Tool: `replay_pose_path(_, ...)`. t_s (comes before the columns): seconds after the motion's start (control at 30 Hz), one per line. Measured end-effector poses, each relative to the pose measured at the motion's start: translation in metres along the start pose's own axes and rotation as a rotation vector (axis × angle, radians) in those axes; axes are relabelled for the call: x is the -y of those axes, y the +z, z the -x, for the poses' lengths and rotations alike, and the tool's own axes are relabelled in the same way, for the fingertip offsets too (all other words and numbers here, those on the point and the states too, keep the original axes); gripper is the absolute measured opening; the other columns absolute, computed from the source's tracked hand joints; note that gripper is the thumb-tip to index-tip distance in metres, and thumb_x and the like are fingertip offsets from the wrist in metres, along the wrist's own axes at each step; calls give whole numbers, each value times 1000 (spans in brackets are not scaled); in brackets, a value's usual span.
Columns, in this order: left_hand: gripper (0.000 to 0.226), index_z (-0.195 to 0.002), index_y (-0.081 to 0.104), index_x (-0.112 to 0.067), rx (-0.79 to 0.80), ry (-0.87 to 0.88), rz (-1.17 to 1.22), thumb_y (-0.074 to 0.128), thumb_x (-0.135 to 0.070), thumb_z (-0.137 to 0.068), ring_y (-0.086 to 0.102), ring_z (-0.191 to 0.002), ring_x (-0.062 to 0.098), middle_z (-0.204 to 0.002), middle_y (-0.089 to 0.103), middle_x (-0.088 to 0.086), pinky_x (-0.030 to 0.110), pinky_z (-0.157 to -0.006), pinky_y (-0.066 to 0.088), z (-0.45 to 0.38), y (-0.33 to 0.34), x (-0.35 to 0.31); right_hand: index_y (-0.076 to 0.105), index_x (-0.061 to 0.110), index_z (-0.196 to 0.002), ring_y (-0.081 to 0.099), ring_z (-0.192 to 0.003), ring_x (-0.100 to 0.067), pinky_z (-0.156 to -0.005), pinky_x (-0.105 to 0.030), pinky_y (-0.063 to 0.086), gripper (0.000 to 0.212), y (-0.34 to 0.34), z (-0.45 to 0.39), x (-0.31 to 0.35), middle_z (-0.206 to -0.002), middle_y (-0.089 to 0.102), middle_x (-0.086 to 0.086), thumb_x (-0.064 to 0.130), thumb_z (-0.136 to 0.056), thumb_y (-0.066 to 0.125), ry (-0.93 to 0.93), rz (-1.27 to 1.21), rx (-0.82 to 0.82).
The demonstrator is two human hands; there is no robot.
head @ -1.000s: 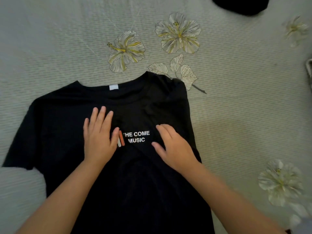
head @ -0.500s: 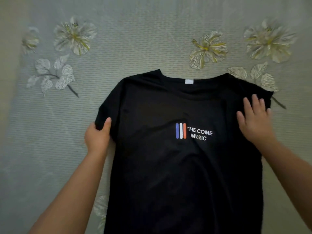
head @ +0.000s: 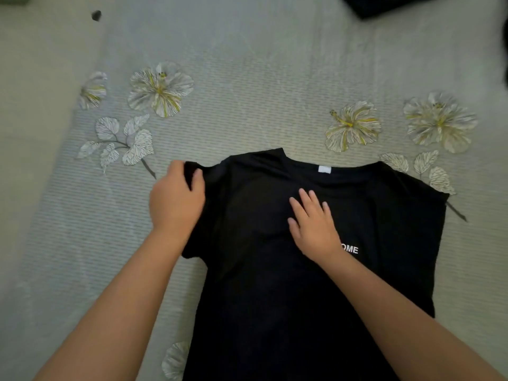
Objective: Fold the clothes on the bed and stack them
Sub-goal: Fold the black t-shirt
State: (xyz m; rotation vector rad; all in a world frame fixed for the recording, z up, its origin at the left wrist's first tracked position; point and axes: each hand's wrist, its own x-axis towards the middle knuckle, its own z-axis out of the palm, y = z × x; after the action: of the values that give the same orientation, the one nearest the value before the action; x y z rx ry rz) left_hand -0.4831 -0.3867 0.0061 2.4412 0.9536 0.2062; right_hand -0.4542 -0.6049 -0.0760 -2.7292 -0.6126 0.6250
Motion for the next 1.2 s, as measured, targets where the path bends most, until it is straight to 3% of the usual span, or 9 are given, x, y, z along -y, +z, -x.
replay_pose_path(0.1,29,-119,47,-2,667,-263,531,48,-16,-93,60,-45,5,-77,59,5,19,-47,45,31,14,-27,32,8,-141,8,-143,-21,-114,-32,7,45,-13,5,-15,-153,16,-8,18,-97,38,47,-123,-17)
replay_pose_path(0.2,31,-123,49,-12,1081,-105,529,50,-12,-92,62,-72,-3,-91,59,-11,16,-72,50,70,37,-20,42,-1,-133,24,-138,-27,-111,-30,17,40,-33,17,-42,-147,31,-15,9,-94,44,172,-206,-91)
replay_pose_path(0.37,28,-104,64,-1,303,280,129,66,-5,-76,63,-85,24,-93,65,11,30,-79,47,91,37,32,55,-9,-117,53,-112,-36,-97,-36,36,30,-53,23,-56,-117,58,-25,1,-89,51,220,-161,-160)
replay_pose_path(0.43,40,-101,65,3,162,346,-86,76,-9,-64,62,-82,36,-93,63,21,41,-75,49,98,34,56,56,-4,-118,56,-106,-33,-91,-32,39,32,-51,14,-37,-111,62,-20,8,-89,54,145,-160,-112)
replay_pose_path(0.63,51,-101,65,7,263,311,-36,84,3,-54,62,-79,34,-87,62,25,38,-65,55,112,39,85,46,9,-131,52,-111,-25,-92,-29,38,46,-18,-33,39,-120,55,-13,20,-88,58,71,-231,67)
replay_pose_path(0.77,45,-98,66,5,209,303,92,79,11,-56,55,-72,16,-77,64,17,26,-61,44,111,46,87,61,4,-114,57,-105,-26,-87,-22,35,31,-29,-44,40,-112,64,-13,7,-83,55,150,-239,-82)
replay_pose_path(0.93,33,-76,72,2,224,394,71,81,13,-47,56,-47,22,-59,58,11,23,-40,46,107,45,89,52,10,-124,51,-110,-28,-87,-33,40,43,-45,-44,27,-115,57,-11,20,-83,57,123,110,90)
replay_pose_path(1.1,52,-96,72,-6,216,367,73,77,13,-48,58,-55,23,-71,61,14,27,-50,50,108,43,94,43,4,-133,49,-118,-26,-97,-33,37,51,-43,-82,66,-127,53,-14,30,-90,53,78,-115,43)
replay_pose_path(1.2,60,-102,71,-12,239,403,67,77,15,-49,61,-60,26,-78,64,18,30,-55,53,107,42,96,61,13,-102,56,-96,-20,-86,-30,41,19,-36,-112,87,-96,62,-2,27,-91,52,99,-102,157)
